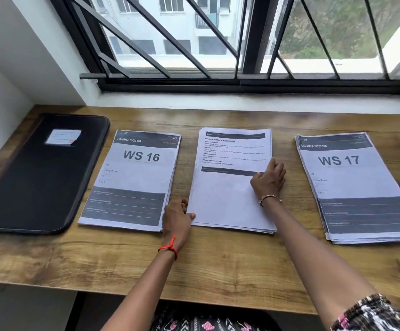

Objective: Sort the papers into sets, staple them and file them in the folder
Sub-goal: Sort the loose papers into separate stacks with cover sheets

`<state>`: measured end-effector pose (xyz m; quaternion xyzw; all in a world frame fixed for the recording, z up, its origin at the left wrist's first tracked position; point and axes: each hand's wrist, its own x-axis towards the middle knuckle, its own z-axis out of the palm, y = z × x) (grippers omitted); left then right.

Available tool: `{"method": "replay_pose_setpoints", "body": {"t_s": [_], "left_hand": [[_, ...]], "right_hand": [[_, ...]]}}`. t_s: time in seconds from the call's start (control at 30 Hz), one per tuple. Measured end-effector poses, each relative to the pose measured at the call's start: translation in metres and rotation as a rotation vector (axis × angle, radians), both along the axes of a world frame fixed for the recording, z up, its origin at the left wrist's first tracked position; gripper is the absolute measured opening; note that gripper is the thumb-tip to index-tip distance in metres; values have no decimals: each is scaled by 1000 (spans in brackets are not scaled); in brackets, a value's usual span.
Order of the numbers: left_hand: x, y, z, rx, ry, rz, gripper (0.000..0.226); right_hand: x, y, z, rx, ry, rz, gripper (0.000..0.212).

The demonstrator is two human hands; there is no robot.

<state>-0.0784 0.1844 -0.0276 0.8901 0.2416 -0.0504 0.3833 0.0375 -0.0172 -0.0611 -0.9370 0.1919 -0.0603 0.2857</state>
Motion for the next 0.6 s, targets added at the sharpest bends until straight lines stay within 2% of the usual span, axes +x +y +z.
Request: {"method": "replay_pose_setpoints", "body": {"t_s": [0.13,0.47,0.6], "left_hand": [[1,3,3,1,-2,-12,24],[4,7,2,-11,58,-67,32],[23,12,10,4,59,-102,22]], "right_hand": [[0,0,0,0,5,6,63],[-1,0,1,5,17,28,65],[2,-4,1,80,3,24,62]]}}
